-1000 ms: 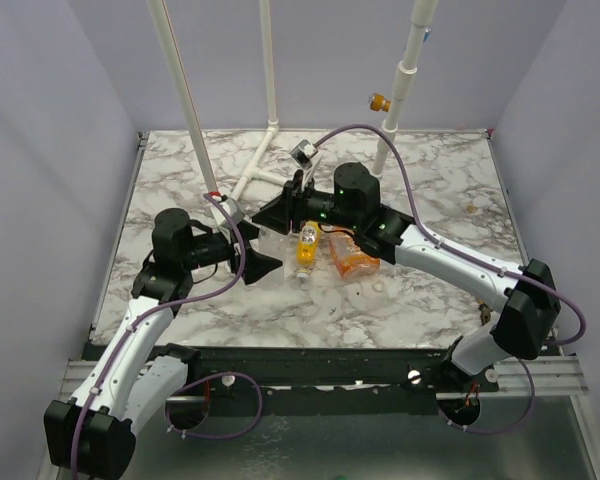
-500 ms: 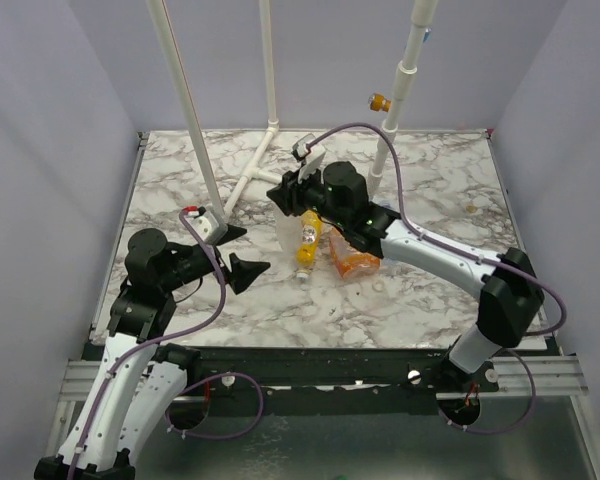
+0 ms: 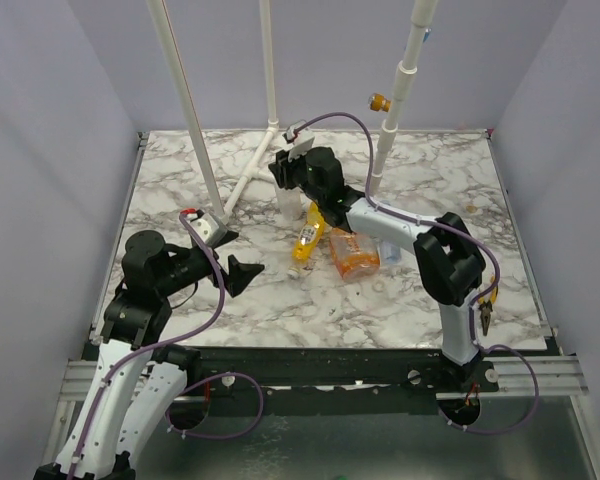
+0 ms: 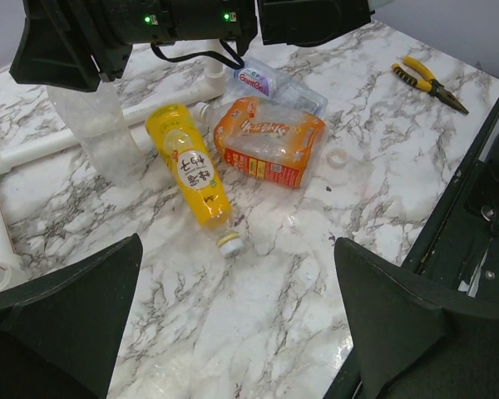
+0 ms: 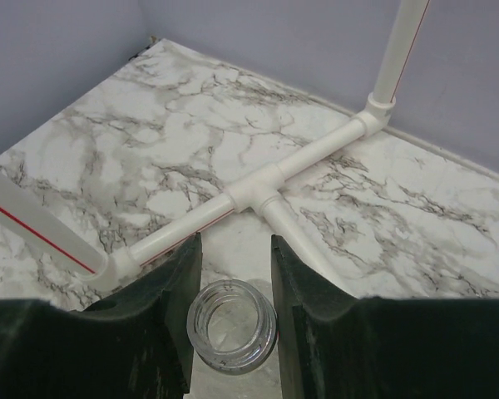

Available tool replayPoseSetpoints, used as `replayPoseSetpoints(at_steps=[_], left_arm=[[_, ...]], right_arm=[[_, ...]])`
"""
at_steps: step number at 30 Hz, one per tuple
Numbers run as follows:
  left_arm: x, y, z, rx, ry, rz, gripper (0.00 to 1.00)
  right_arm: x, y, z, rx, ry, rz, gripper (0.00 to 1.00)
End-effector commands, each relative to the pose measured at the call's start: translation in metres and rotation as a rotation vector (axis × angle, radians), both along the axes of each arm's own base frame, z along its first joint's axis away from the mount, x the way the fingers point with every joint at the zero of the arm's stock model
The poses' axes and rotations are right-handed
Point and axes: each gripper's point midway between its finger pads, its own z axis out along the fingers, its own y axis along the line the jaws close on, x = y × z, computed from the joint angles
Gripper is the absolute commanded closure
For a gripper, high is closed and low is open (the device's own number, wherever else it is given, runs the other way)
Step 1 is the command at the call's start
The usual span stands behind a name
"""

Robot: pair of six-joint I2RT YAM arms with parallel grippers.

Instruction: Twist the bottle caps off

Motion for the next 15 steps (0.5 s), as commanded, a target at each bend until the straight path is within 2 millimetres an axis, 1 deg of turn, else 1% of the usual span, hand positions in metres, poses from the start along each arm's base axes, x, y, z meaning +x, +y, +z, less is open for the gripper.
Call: replayPoseSetpoints(at_steps=[1, 4, 7, 11, 15], left_arm=[[0.002, 0.009, 0.006, 0.032, -0.031, 0.051, 0.01], [0.001, 0.009, 0.003, 0.040, -0.038, 0.049, 0.01], [0.001, 0.008, 0.002, 0.043, -0.039, 0.038, 0.01], [0.001, 0.006, 0.001, 0.047, -0.033, 0.022, 0.01], [0.001, 0.004, 0.000, 0.047, -0.027, 0.010, 0.01]], right_arm=[[0.015, 0.006, 0.029, 0.063, -0.117, -0.031, 0.92], [0.016, 0.008, 0.020, 0.075, -0.096, -0.029, 0.89], [0.015, 0.009, 0.006, 0.080, -0.059, -0.031, 0.86], [0.015, 0.007, -0.012, 0.083, -0.012, -0.039, 0.78], [0.016, 0.002, -0.024, 0.084, 0.018, -0.049, 0.65]])
